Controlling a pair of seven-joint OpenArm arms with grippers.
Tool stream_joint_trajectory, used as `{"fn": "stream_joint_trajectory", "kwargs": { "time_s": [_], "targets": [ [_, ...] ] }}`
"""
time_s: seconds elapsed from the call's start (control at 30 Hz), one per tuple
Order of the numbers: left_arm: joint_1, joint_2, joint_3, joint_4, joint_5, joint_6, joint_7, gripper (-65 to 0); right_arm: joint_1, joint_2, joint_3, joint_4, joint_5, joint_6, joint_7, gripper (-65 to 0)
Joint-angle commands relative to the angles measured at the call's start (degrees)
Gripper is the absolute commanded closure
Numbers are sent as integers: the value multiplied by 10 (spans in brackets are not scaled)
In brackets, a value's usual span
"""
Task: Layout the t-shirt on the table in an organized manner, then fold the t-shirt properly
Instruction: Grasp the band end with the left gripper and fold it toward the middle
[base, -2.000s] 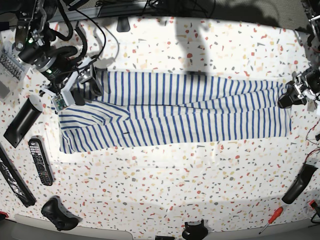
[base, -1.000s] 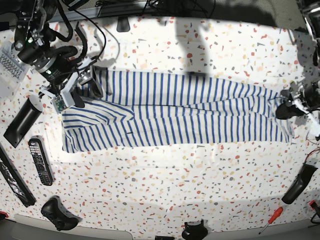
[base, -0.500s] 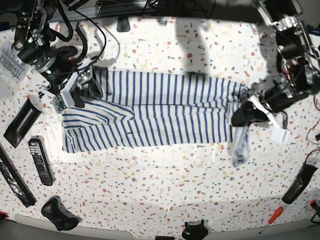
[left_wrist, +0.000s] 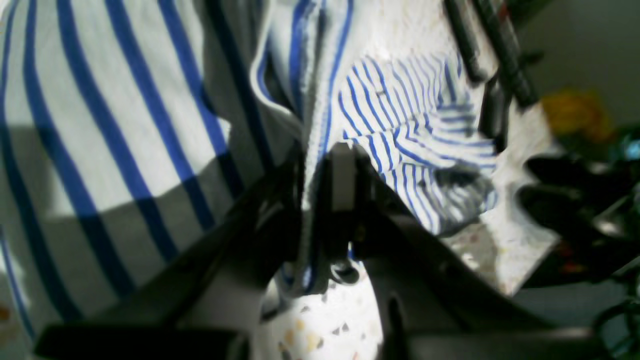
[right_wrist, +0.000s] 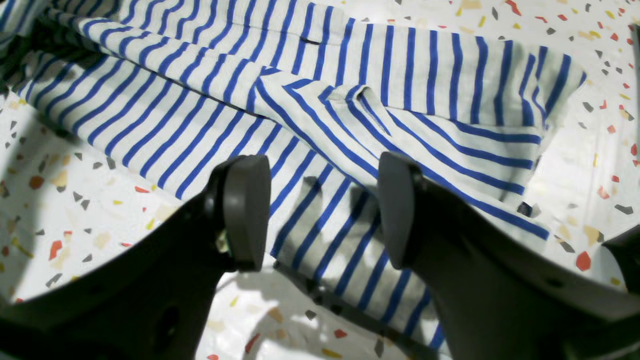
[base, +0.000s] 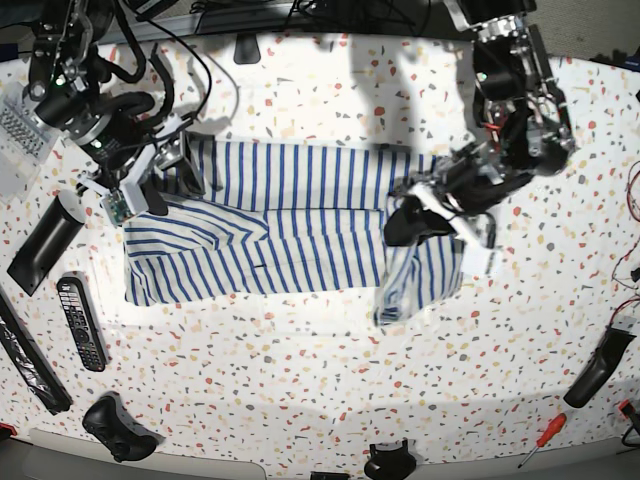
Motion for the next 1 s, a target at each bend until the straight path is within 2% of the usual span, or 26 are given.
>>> {"fn": "stream_joint_trajectory", "kwargs": {
  "time_s": [0.0, 0.07, 0.2, 0.33, 0.5, 0.67, 0.73, 0.87, 0.97],
  "targets": [
    [-1, 12, 19, 9, 8, -4, -20, 0, 5, 6, 3, 11, 7, 1, 12, -331],
    [7, 12, 50, 9, 53, -4, -44, 0, 5, 6, 3, 11, 7, 1, 12, -331],
    [12, 12, 77, 9, 102, -2, -48, 0, 5, 7, 3, 11, 7, 1, 10, -331],
    [11, 12, 78, 9, 100, 28, -73, 0, 5, 7, 3, 11, 7, 1, 11, -331],
    [13, 12, 78, 9, 63, 28, -70, 0, 5, 7, 3, 11, 7, 1, 11, -331],
    [13, 12, 78, 9, 59, 28, -71, -13, 5, 7, 3, 11, 7, 1, 11, -331],
    [13, 12, 78, 9, 54, 28, -86, -91, 5, 7, 3, 11, 7, 1, 10, -331],
    [13, 12, 78, 9, 17, 28, -116, -303, 5, 7, 3, 11, 7, 1, 10, -331],
    [13, 12, 78, 9, 1, 28, -113, -403, 5, 6, 3, 11, 7, 1, 11, -331]
  ]
}}
